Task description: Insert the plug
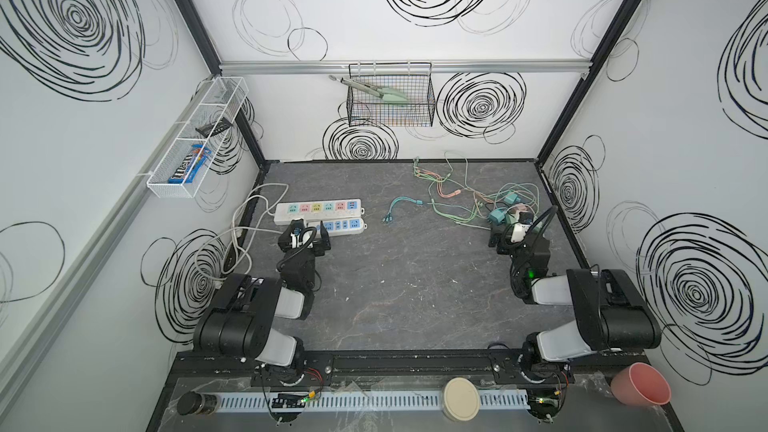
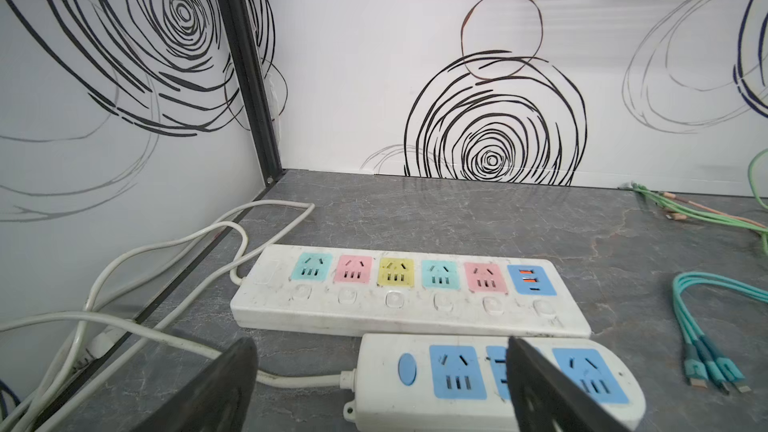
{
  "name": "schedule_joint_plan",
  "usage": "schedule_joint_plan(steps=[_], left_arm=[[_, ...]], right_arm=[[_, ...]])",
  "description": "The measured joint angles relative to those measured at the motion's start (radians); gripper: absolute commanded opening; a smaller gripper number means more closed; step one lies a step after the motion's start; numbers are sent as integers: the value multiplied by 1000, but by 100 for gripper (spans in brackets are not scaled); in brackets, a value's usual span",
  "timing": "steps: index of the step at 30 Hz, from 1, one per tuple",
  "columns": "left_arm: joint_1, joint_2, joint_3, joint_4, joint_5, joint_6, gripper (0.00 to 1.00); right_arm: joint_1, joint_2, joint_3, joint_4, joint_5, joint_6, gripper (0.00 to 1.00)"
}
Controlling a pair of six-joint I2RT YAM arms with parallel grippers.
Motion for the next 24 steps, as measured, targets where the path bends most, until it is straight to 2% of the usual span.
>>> schedule_joint_plan(steps=[24], left_arm=[[0, 0, 0, 0, 1, 0, 96]], right_arm=[[-13, 0, 2, -1, -31, 0, 97]])
